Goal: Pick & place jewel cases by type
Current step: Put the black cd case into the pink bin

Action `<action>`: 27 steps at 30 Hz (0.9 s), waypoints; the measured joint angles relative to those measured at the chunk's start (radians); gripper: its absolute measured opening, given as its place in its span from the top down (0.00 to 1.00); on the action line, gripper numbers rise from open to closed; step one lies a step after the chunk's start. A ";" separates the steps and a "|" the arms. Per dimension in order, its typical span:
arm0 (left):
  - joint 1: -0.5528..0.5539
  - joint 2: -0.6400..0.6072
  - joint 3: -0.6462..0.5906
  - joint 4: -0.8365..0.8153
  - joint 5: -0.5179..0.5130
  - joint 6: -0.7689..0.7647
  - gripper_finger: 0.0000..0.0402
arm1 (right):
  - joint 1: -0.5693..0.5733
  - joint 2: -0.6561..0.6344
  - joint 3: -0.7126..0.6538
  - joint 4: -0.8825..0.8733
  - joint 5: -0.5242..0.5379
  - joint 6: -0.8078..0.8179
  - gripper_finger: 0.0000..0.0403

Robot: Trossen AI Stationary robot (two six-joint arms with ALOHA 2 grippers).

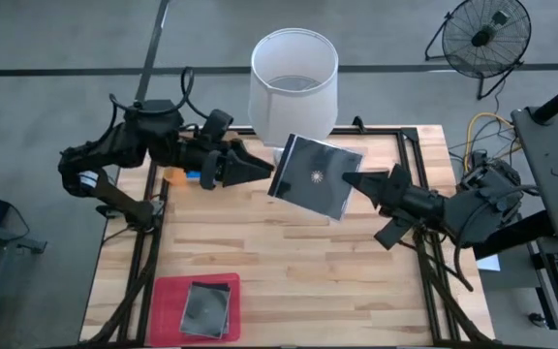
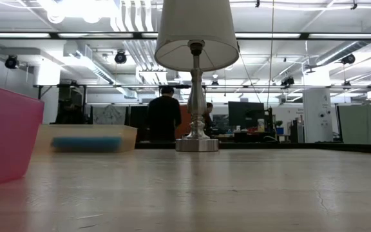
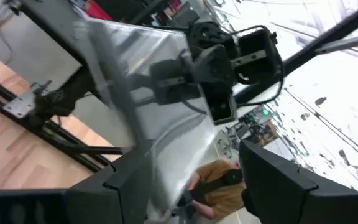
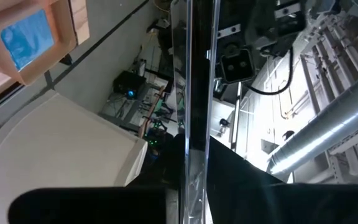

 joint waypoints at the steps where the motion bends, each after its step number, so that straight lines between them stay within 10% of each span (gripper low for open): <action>1: 0.006 -0.005 0.000 -0.009 0.000 0.000 0.47 | 0.005 -0.002 0.002 0.000 0.000 0.000 0.93; 27: 0.049 -0.011 -0.188 0.271 0.039 -0.090 0.47 | 0.011 -0.019 0.007 0.000 -0.032 -0.007 0.93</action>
